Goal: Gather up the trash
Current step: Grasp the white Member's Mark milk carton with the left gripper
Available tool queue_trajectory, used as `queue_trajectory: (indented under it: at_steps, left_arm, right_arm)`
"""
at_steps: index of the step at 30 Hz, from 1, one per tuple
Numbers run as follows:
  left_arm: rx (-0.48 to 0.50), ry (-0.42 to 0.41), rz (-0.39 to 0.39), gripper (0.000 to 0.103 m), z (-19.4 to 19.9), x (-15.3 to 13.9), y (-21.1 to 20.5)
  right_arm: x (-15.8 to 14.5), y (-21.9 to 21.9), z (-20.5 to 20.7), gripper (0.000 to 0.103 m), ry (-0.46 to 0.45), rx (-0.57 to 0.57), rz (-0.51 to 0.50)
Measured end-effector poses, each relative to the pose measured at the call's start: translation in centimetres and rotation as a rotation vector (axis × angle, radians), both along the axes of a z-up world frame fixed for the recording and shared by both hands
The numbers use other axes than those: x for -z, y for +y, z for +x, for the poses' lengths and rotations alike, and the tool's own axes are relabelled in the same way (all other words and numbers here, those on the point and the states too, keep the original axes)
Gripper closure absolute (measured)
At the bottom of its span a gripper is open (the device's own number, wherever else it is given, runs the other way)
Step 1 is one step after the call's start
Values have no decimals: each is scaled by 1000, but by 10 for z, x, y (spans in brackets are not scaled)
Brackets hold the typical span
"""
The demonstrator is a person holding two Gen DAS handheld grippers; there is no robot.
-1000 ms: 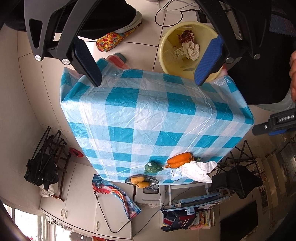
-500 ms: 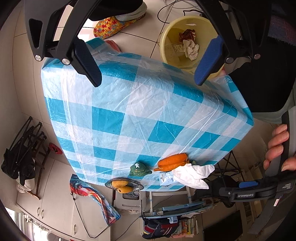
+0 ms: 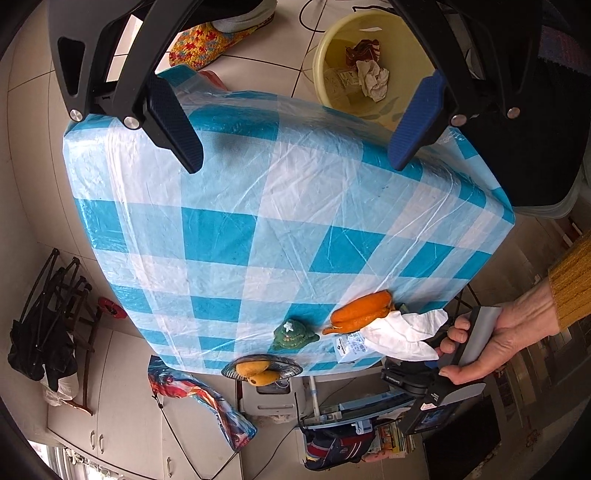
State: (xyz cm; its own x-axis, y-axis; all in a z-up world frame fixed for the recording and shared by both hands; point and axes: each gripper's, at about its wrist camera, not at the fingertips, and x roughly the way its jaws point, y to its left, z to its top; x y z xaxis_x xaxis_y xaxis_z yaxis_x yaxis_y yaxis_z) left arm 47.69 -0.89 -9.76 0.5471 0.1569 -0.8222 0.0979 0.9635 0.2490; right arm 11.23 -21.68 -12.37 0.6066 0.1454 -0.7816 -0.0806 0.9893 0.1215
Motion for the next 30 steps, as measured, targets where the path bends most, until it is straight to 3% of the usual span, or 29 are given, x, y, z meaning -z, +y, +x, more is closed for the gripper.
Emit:
queue_trajectory:
  at_steps: [4,8,12,16,18,26,30]
  left_arm:
    - [142,19,59,19,-32,12,-21]
    - [199,38,45,19,-69,8,-26]
    - [225,42,19,19,-113,-1,-19]
    - [193,-47,25,19,-153,-13,-3]
    - [163,-85,-15,19,-167,-20,6]
    - [164,-52,-183,19,-165,-23,0]
    - [197,-41,-177,18,-152,-15,-25]
  right_arm:
    - [-2,5,-1,7,-10,-17,-4]
    - [-6,7,-6,7,-29,-26,-13]
    - [-10,6,-9,7,-48,-23,1]
    - [-12,10,-13,7,-59,-31,-7]
    - [-12,12,-15,7,-62,-37,-9]
    - [-10,18,-15,7,-72,-59,-23]
    - [-6,20,-13,7,-60,-63,-24]
